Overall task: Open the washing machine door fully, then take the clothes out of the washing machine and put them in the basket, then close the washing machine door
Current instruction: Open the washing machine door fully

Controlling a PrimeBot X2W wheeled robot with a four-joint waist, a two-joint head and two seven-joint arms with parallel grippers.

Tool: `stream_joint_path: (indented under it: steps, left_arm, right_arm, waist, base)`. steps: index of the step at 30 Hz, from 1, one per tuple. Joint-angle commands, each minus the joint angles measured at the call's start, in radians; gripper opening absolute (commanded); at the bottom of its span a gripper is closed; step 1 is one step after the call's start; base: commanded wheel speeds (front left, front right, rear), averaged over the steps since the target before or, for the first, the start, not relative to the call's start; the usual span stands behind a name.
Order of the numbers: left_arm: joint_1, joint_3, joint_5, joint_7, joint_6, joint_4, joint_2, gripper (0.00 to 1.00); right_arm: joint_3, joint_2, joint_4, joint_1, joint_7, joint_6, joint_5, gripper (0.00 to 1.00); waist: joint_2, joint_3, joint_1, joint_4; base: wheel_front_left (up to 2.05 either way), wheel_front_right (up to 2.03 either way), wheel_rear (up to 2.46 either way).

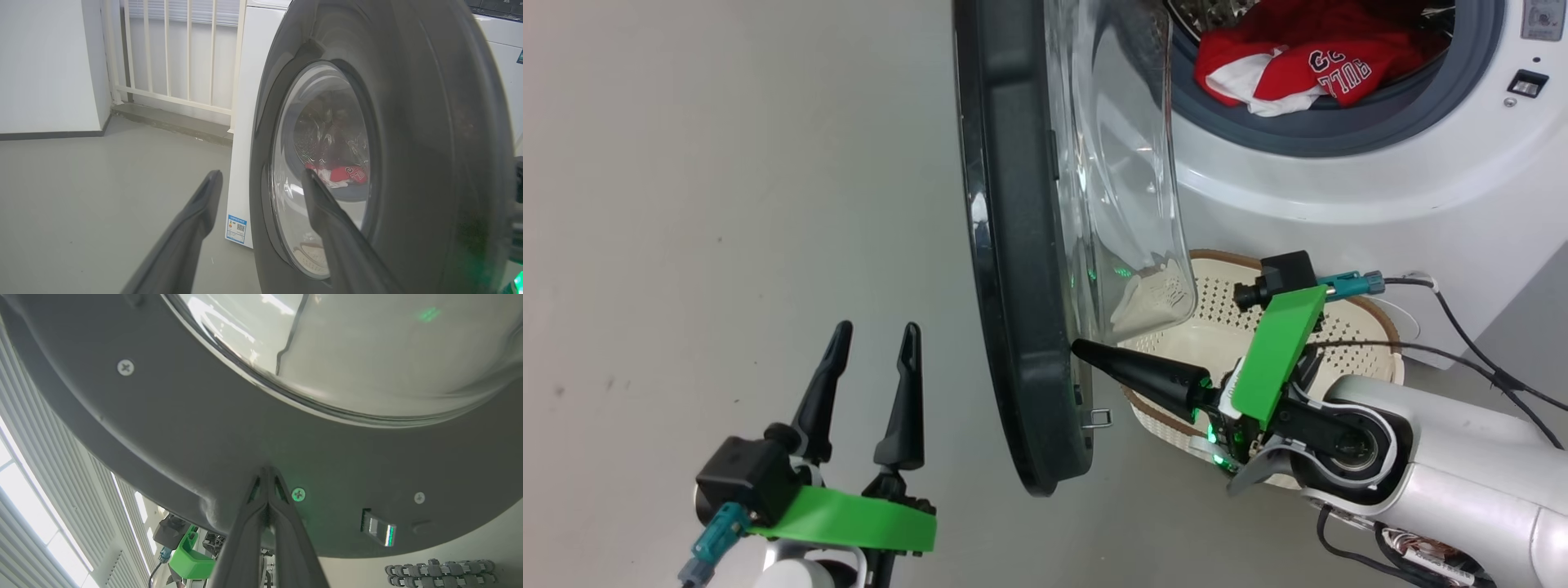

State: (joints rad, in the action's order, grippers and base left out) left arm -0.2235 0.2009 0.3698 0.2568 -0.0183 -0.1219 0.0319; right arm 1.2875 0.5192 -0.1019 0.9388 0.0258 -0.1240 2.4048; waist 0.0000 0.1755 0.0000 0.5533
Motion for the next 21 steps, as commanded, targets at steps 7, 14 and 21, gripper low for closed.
stream_joint_path:
  steps: [7, 14, 21]
  left_arm:
    - [0.000, -0.041, -0.020, 0.005, 0.009, 0.015, 0.018, 1.00]
    - [0.006, -0.052, -0.032, 0.005, 0.012, 0.016, 0.018, 1.00]
    - [0.017, -0.068, -0.035, 0.005, 0.017, 0.033, 0.018, 1.00]
  right_arm:
    - [-0.007, -0.039, -0.063, -0.035, -0.112, -0.007, -0.196, 0.00]
    - [-0.007, -0.073, -0.186, -0.039, -0.249, -0.007, -0.391, 1.00]
    - [-0.130, -0.122, -0.394, -0.036, -0.287, -0.007, -0.632, 1.00]
  waist:
    - [0.0000, -0.012, 0.0000, -0.029]
    - [0.0000, -0.025, 0.0000, -0.048]
    - [0.0000, -0.042, 0.0000, -0.068]
  base:
    - [0.00, 0.00, 0.00]
    - [0.00, 0.00, 0.00]
    - [0.00, 0.00, 0.00]
